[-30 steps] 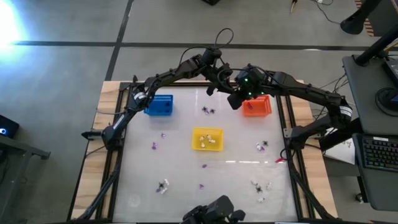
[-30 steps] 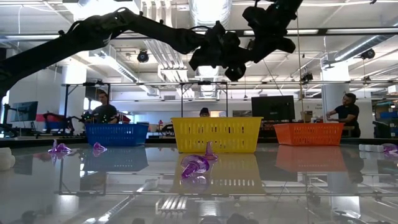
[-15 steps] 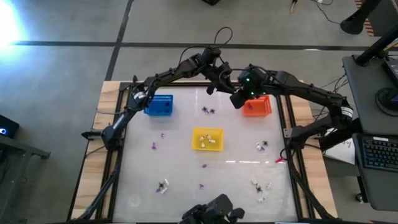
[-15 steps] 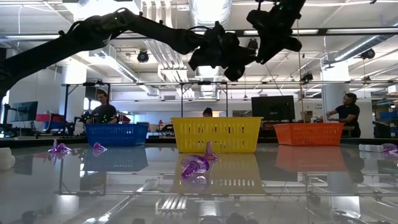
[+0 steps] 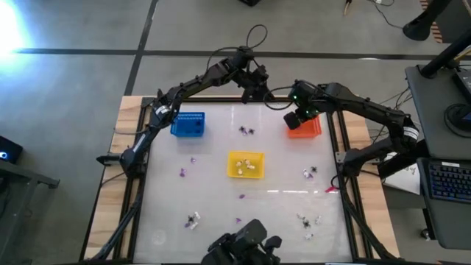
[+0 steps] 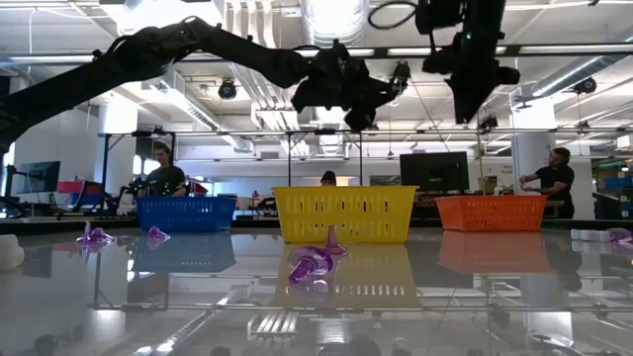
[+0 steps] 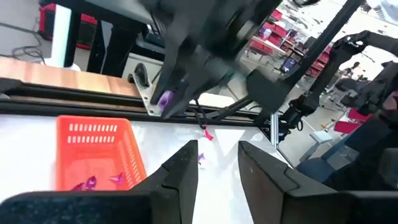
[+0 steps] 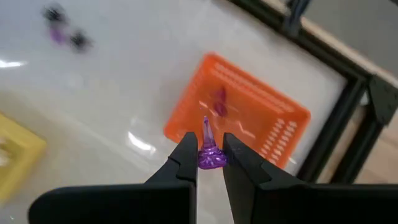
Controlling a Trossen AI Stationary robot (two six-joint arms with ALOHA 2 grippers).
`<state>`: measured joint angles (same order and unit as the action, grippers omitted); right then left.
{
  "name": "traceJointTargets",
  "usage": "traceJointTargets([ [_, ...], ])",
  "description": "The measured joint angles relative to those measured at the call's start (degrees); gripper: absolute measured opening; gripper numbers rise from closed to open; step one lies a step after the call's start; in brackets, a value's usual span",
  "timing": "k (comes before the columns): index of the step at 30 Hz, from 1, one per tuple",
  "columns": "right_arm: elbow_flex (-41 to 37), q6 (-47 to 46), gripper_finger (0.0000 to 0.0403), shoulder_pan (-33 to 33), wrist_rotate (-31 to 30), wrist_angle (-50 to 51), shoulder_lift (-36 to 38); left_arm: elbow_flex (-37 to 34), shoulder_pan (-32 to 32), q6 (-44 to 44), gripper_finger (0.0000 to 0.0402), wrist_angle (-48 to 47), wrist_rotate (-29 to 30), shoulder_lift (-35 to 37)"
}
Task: Sort Halloween decoration
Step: Put the purple witch hat toy into the orange bin
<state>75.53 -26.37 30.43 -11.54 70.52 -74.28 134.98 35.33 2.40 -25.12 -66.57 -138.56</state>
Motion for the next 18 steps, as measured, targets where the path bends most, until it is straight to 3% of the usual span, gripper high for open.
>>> traceJointTargets([
  [8, -10.68, -0.04, 0.0031, 2.71, 4.52, -7.13, -0.04, 0.00, 0.43, 3.31, 0.0061, -2.83, 0.38, 2.80],
  [15, -17.81, -0.03, 0.0031, 4.69, 6.05, -11.01, -0.04, 0.02, 0.58, 16.67, 0.0040, -17.78, 8.84, 7.12],
  [18, -19.86, 0.25, 0.0035, 5.78, 5.99, -11.43, -0.07, 0.00, 0.62, 20.90, 0.0039, -23.64, 9.70, 8.36],
])
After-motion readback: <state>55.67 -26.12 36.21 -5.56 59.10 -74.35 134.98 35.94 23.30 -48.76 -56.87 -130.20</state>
